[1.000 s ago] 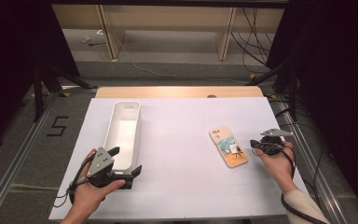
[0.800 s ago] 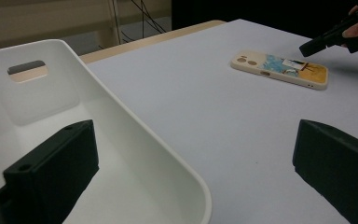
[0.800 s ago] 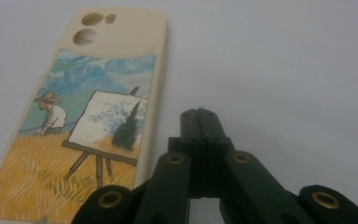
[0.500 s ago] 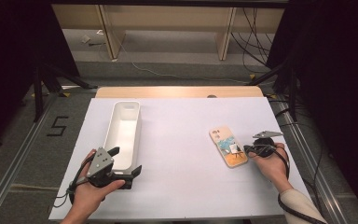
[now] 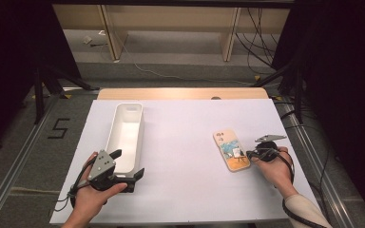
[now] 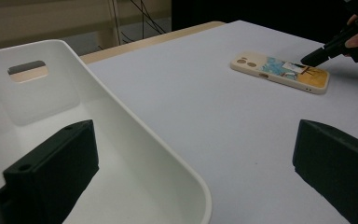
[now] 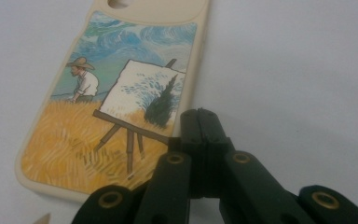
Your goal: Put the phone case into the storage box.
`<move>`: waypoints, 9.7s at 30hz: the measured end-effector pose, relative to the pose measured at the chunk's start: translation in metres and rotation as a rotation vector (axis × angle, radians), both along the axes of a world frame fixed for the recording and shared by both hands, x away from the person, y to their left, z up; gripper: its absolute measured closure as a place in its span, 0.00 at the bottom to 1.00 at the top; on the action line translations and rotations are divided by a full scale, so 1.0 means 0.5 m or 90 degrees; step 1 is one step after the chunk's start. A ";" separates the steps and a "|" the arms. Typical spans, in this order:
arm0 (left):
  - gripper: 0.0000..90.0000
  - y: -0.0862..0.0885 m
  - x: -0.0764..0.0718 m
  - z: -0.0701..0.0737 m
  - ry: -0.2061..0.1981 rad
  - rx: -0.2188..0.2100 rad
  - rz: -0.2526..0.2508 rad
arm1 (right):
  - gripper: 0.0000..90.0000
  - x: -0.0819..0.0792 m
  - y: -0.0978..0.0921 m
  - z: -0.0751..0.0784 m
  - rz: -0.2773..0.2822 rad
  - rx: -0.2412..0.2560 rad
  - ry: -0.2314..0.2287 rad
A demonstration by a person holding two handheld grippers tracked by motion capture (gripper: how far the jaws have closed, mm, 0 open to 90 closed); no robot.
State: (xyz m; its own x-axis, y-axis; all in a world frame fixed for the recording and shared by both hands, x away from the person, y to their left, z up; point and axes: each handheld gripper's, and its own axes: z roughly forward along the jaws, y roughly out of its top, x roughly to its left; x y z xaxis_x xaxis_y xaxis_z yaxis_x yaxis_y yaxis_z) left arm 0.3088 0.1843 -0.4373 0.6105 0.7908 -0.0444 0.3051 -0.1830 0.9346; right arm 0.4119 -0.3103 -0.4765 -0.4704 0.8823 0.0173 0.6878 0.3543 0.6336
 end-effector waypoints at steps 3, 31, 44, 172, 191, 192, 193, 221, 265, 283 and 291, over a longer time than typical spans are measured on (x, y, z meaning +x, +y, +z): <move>0.00 0.000 0.000 0.000 0.001 0.000 0.000 | 1.00 -0.001 0.004 0.001 0.004 0.001 0.005; 0.00 0.001 0.000 0.002 -0.001 -0.004 0.002 | 0.03 0.047 0.111 0.052 -0.020 -0.030 0.052; 0.00 0.002 -0.002 0.003 0.000 -0.009 0.003 | 0.01 0.080 0.163 0.039 -0.030 -0.089 0.125; 0.00 0.001 -0.002 0.003 -0.004 -0.011 -0.001 | 0.13 0.125 0.175 0.031 -0.096 -0.150 0.297; 0.00 0.001 -0.002 0.003 -0.003 -0.013 0.002 | 0.13 0.112 0.164 0.055 -0.066 -0.107 0.246; 0.00 0.001 -0.002 0.003 -0.004 -0.012 0.001 | 0.13 0.111 0.163 0.057 -0.063 -0.101 0.240; 0.00 0.001 -0.002 0.003 -0.004 -0.012 0.000 | 0.13 0.110 0.162 0.058 -0.061 -0.095 0.236; 0.00 0.001 -0.001 0.003 -0.004 -0.013 0.004 | 0.13 0.061 0.124 0.065 -0.003 0.002 0.061; 0.00 0.003 0.002 0.012 -0.007 -0.016 0.015 | 0.13 0.017 0.117 0.073 0.071 0.077 -0.106; 0.02 -0.049 0.043 0.069 -0.013 -0.030 -0.005 | 0.13 -0.010 0.151 0.077 0.122 0.115 -0.149; 0.02 -0.091 0.071 0.098 -0.019 -0.036 -0.024 | 0.13 -0.019 0.166 0.081 0.141 0.128 -0.162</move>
